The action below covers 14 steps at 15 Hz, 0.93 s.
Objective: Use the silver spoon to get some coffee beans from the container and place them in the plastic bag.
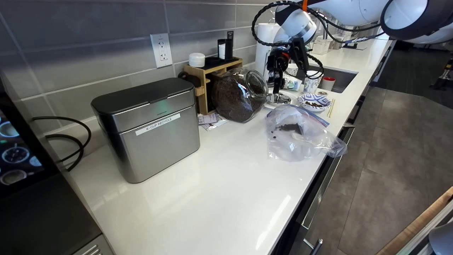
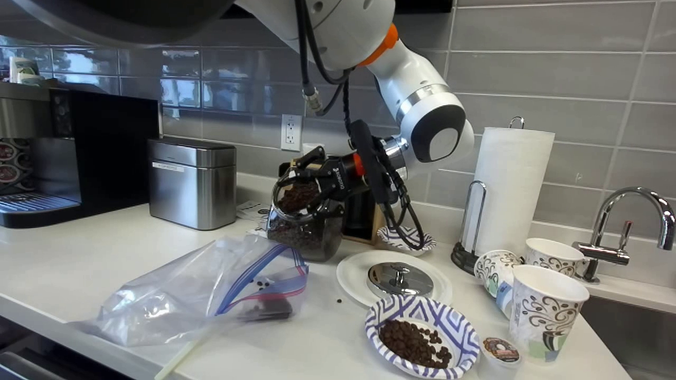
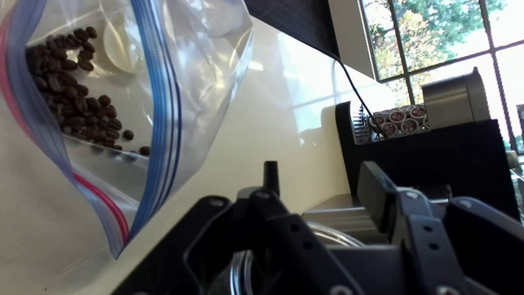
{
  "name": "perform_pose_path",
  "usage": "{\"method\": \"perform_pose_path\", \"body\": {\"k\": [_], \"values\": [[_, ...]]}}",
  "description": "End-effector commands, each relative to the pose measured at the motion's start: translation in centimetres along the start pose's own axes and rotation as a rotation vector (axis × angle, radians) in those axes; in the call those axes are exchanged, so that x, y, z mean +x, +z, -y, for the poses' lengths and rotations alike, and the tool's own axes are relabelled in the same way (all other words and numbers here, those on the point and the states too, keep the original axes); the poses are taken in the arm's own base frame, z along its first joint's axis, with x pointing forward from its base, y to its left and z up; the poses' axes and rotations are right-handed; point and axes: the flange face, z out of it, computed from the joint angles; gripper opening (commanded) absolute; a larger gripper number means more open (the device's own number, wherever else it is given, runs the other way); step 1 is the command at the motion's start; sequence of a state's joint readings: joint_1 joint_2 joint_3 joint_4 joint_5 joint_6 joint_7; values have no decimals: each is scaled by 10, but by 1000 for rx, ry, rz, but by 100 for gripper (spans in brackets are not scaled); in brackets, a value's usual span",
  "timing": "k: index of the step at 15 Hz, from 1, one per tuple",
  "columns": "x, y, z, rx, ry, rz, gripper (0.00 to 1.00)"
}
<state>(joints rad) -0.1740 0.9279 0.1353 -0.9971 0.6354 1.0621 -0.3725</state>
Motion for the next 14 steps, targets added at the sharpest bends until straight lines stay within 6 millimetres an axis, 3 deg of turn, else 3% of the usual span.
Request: {"method": "perform_pose_path", "body": {"k": [1, 2, 4, 10, 14], "values": [[-9, -1, 7, 6, 31, 50, 86], [-11, 0, 7, 6, 40, 61, 94], [-16, -1, 8, 2, 58, 77, 100], [-26, -8, 22, -150, 76, 43, 100], [-25, -11, 29, -283, -67, -20, 100]]}}
